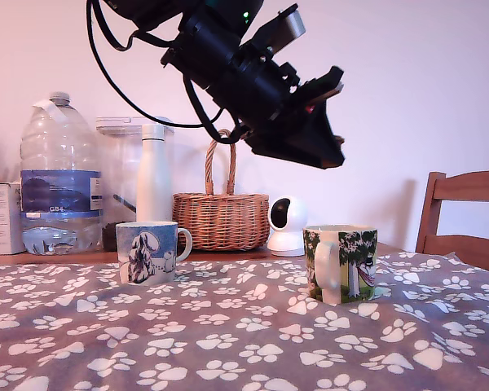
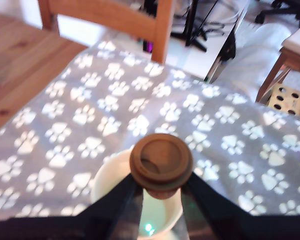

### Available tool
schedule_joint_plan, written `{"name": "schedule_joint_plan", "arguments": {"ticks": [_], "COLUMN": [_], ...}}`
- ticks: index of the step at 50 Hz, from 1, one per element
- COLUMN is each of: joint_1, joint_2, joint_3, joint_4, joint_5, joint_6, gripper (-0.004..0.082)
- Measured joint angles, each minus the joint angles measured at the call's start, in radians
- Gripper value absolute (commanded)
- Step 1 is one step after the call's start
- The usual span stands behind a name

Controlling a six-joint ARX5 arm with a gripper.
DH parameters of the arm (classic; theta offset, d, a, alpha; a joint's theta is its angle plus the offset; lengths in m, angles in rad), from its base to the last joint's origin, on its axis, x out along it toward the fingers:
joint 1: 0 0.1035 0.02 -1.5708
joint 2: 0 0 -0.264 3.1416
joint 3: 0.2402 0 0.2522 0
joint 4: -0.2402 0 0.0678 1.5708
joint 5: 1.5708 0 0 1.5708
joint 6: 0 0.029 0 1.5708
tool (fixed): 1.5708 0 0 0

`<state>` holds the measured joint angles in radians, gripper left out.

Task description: Pick up the coffee capsules from the table one by one and drop them inside the nearest coffee cup

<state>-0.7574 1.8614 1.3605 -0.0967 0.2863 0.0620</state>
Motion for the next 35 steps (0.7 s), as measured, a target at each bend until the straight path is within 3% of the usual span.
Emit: {"name": "schedule_joint_plan", "arguments": {"ticks": [12, 23, 35], "joint_1": [-0.002, -0.009, -0.022], "joint_2": [0.076, 0.200, 0.321], "joint_3": [0.156, 0.361, 0.530], "joint_4": [-0.141, -0.344, -0.506], "joint_5": [-0.008, -0.043, -0.060], "joint_6": [0.002, 0.046, 0.062], "gripper": [0.0149, 0.0149, 0.0149]}}
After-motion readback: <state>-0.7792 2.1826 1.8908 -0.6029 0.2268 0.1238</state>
